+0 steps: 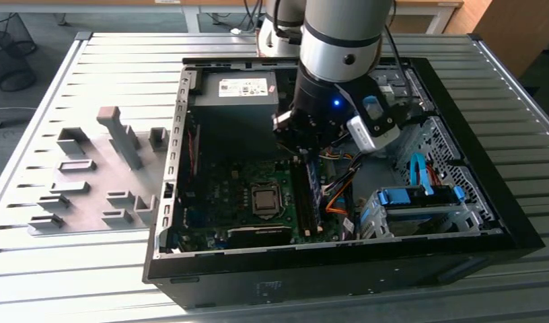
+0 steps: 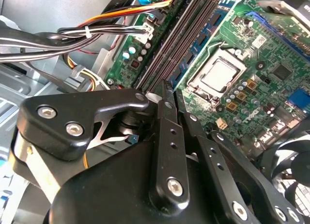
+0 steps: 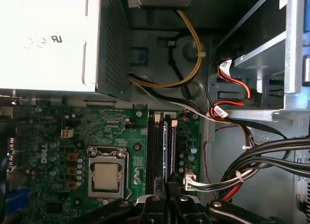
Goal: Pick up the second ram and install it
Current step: 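Insert the second ram into the second slot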
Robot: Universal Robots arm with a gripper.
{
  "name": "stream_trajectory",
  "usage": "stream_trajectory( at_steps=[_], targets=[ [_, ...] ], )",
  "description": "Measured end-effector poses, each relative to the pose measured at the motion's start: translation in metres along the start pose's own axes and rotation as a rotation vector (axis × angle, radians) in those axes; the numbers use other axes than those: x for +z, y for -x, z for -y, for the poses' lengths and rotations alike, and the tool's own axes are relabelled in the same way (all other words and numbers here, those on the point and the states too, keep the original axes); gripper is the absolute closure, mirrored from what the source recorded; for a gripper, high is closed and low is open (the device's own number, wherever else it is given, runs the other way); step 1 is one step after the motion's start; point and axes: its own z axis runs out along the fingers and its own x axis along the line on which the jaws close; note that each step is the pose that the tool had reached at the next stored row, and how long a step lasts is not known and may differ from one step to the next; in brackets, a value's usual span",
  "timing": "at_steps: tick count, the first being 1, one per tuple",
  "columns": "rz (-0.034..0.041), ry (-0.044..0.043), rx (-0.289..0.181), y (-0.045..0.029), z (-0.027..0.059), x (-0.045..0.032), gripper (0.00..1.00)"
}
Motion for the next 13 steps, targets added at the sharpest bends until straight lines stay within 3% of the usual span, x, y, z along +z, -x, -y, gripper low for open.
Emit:
stream_trajectory(
  at_steps=[13],
  targets=[
    [0.0, 0.0, 0.0, -0.0001, 0.0, 0.0016, 0.86]
  ],
)
